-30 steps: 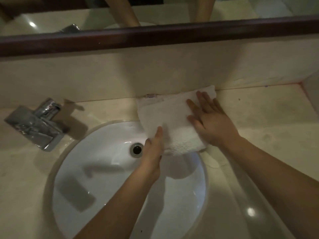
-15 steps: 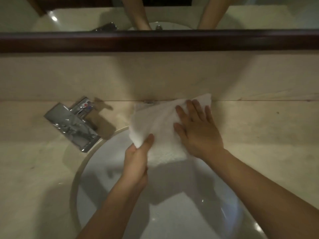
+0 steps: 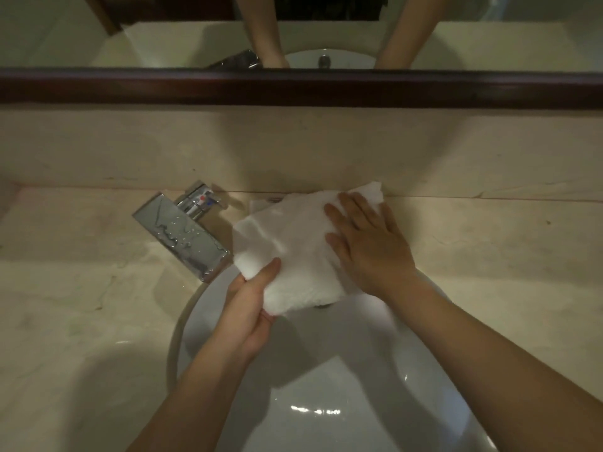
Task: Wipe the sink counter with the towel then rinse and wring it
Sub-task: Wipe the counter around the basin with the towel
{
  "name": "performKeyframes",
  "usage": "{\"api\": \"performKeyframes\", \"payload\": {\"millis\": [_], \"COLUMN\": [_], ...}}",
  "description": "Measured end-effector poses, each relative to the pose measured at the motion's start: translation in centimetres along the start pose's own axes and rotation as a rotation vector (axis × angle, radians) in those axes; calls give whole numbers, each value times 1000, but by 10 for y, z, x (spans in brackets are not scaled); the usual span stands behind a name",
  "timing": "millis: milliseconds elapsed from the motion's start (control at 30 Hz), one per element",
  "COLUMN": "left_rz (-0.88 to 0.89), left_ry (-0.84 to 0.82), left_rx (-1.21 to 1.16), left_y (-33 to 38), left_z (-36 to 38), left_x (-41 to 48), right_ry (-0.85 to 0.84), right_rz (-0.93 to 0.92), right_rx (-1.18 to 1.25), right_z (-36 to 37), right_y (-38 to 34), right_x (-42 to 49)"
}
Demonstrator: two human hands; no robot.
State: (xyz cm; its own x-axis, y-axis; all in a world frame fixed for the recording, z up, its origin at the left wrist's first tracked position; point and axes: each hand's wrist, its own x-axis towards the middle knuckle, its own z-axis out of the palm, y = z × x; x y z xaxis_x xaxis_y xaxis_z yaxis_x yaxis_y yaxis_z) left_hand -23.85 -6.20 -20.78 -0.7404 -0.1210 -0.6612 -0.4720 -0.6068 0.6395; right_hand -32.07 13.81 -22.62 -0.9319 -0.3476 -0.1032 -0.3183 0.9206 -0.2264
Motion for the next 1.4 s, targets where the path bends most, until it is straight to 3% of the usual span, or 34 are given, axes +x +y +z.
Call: {"api": "performKeyframes", "payload": {"millis": [300,500,600,700,833,1000,1100,1167,1300,1400], "left_rz": [2,52,12,-33,-46,-15,63,126,300,346], "left_ry": [-29,-86,-110,-90,-119,-218,-219,-197,-96,-77], "left_rx": [115,175,190,188,165,224,261,254,382,565], "left_y": [-13,-4,-1,2,11,28,42,49,37,20], "left_z": [50,61,55,50,48,51,47,46,52,60], "left_x": [-9,-20,-21,-21,-23,-23,-23,-24,-33,-40], "right_ry": [-54,-86,-124,-136,-189,9,140,122,160,22], "right_rz": [283,283,316,140,-164,-153,-10,70,383,512], "right_rx": [-77,306,372,545,446,471,616,755,1239,1663], "right_z": [-20,-27,-31,-43,-37,-13,-11,-24,-83,-119], "right_y": [41,23,13,11,13,-10,-15,-9,4,11], "right_x": [-36,-44,-41,-54,-77,-54,-50,-52,-56,-64]}}
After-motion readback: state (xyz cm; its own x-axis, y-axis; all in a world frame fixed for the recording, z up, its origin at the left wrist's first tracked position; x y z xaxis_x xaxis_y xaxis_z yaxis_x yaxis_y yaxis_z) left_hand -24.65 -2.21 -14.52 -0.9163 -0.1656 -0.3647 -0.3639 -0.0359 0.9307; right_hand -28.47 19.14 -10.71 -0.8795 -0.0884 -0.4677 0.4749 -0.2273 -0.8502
